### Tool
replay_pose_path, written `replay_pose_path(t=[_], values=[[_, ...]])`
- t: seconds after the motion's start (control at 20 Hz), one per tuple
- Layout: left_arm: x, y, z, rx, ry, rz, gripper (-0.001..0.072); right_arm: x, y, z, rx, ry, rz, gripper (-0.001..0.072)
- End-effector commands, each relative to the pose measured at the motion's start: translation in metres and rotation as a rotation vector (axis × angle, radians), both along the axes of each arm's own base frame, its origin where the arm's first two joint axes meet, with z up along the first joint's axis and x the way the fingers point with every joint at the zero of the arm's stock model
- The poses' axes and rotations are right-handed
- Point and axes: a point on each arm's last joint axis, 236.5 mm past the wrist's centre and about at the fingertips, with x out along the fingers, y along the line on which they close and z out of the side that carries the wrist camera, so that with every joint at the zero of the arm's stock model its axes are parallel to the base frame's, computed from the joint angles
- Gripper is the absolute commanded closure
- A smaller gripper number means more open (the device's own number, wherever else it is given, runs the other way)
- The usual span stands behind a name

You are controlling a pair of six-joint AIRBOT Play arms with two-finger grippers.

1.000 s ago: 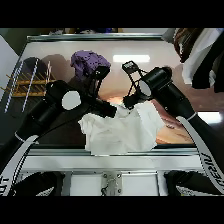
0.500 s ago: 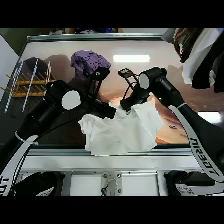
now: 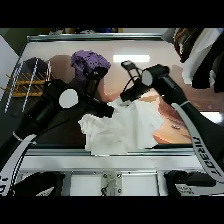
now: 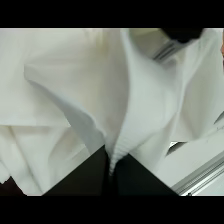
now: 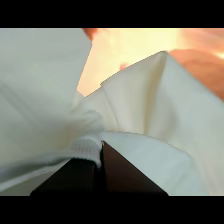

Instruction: Fold the clothes and pants, and hang the long-sleeved shirts on hangers.

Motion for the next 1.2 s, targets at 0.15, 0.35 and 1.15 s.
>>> replay_pose_path(t=[0.15,0.35,1.15], values=[[0.043,0.026,0.066,-0.097,-0.145,0.115,0.0685,-0.041,-0.087,0.145,0.04,-0.24,-0.301,0.0692],[0.043,0.021,0.074,-0.108,-0.164,0.105,0.0684,-0.108,-0.107,0.157,0.111,-0.208,-0.433,0.0692],[0.003,0.018,-0.031,-0.02,0.063,0.078,0.0684,-0.178,-0.073,0.049,-0.014,0.084,-0.455,0.0689]])
